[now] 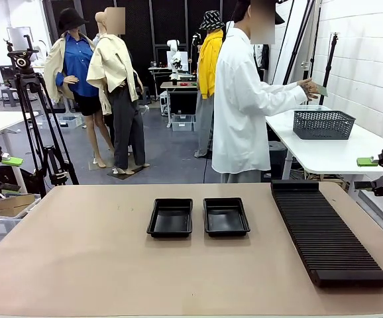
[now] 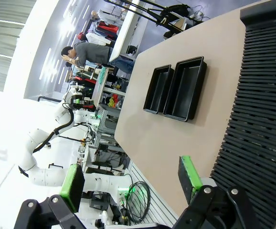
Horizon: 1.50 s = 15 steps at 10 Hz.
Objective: Inspect and transfer BCBs to ESD trays.
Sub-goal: Pick up the Blank PCB from the PCB Rack and place it in the left ESD tray.
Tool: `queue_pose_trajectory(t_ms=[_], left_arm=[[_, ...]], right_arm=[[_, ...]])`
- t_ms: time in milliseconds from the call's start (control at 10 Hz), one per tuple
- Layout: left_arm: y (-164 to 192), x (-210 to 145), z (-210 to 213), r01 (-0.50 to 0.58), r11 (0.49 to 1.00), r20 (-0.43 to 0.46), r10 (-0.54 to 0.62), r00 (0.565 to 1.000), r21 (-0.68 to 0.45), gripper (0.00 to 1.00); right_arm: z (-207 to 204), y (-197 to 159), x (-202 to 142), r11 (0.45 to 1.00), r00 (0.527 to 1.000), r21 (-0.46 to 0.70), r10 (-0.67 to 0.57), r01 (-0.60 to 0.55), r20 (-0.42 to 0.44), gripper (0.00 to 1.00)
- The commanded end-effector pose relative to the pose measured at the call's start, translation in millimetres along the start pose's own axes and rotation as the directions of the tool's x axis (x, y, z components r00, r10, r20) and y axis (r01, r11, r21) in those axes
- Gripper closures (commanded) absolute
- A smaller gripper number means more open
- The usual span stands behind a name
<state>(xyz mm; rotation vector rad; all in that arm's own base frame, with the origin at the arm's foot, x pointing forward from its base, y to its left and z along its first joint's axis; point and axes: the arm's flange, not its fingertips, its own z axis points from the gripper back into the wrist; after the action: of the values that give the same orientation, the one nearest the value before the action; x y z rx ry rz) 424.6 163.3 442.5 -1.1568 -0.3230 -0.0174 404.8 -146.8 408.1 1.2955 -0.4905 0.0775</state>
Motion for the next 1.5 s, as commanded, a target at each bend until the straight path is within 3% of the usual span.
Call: queue_pose_trajectory(t_ms=[0, 1400], left_arm=[[-1.8, -0.3, 1.9, -0.015, 1.000, -0.002, 0.015, 1.000, 0.004, 0.00], [-1.8, -0.3, 1.9, -0.015, 1.000, -0.002, 0.015, 1.000, 0.004, 0.00]], right_arm=[[0.4, -1.1, -0.9, 1.000, 1.000, -0.009, -0.005, 0.005, -0.007, 0.00], [0.4, -1.1, -0.9, 1.000, 1.000, -0.009, -0.005, 0.005, -0.007, 0.00]])
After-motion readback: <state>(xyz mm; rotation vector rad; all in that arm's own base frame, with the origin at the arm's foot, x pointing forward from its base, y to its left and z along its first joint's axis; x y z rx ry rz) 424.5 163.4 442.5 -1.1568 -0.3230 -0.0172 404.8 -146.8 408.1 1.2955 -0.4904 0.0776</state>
